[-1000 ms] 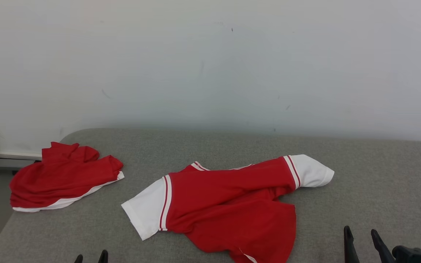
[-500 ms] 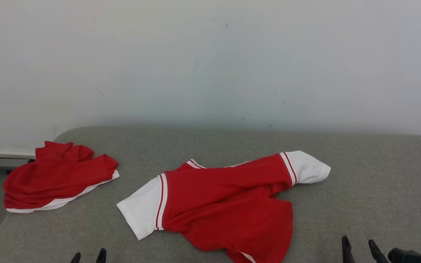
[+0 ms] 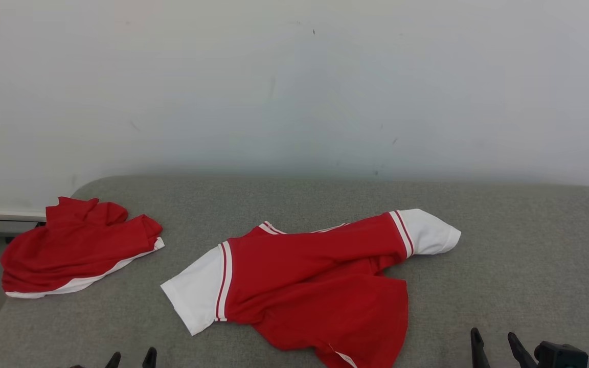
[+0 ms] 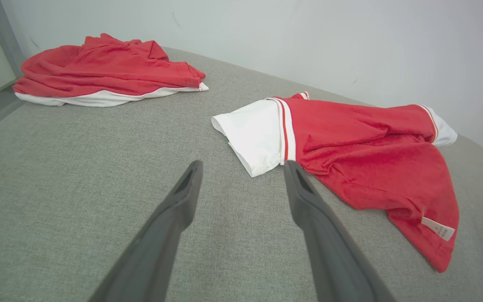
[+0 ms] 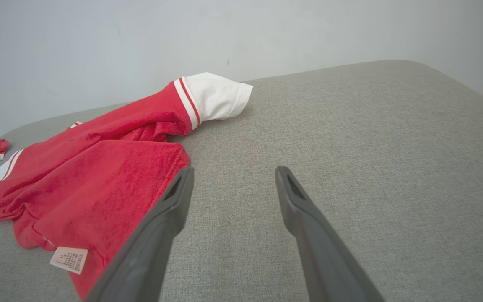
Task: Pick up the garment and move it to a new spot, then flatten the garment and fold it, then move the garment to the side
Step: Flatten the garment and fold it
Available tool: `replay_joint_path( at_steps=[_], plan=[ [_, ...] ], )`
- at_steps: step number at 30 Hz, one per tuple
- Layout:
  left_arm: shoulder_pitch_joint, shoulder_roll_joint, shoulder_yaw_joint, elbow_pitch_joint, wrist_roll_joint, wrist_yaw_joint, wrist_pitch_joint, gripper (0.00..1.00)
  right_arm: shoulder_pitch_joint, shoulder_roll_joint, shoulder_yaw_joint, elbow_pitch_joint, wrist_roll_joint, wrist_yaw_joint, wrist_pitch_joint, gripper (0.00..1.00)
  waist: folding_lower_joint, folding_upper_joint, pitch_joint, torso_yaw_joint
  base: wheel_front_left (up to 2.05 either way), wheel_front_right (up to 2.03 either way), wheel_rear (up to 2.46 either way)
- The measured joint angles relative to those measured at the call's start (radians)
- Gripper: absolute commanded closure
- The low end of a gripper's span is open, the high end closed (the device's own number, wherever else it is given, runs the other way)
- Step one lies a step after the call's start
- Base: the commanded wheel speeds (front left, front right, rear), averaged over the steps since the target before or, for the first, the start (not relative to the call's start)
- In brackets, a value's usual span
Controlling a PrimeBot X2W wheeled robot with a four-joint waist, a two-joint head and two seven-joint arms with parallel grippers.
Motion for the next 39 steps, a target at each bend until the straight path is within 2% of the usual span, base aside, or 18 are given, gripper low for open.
replay_joint_path(
  at_steps=[7,11,21,29,34,39],
  plan=[
    [-0.017,0.021,-0.038,-0.016,0.032,0.0,0.06,0.0,-0.001,0.0,0.052,-0.01,-0.012,0.002,0.044,0.0,0.0,0.0,0.019,0.002,0.0,0.0,0.0],
    [-0.074,0.043,-0.048,-0.012,0.042,-0.003,0.101,0.0,-0.005,0.0,0.109,-0.009,-0.026,0.016,0.088,0.0,0.0,0.0,0.037,0.004,0.0,0.0,0.0],
    [-0.309,0.057,-0.085,0.08,0.077,-0.065,0.211,0.0,-0.049,-0.001,0.269,0.013,-0.061,0.043,0.193,0.0,0.0001,0.0,0.1,0.002,0.0,0.0,0.0],
    [-0.482,0.034,-0.143,0.19,0.1,-0.138,0.281,0.0,-0.106,-0.003,0.378,0.027,-0.059,0.028,0.255,0.0,0.0001,0.0,0.164,-0.014,0.0,0.0,0.0],
    [-0.573,0.024,-0.168,0.274,0.115,-0.179,0.314,0.0,-0.152,-0.004,0.401,0.047,-0.059,0.018,0.281,0.0,0.0002,0.0,0.206,-0.029,0.0,0.0,0.0],
    [-0.63,0.0,-0.186,0.381,0.132,-0.198,0.335,0.0,-0.178,-0.005,0.421,0.063,-0.061,0.015,0.303,0.0,0.0002,0.0001,0.241,-0.049,0.0,0.0,0.0]
  ],
)
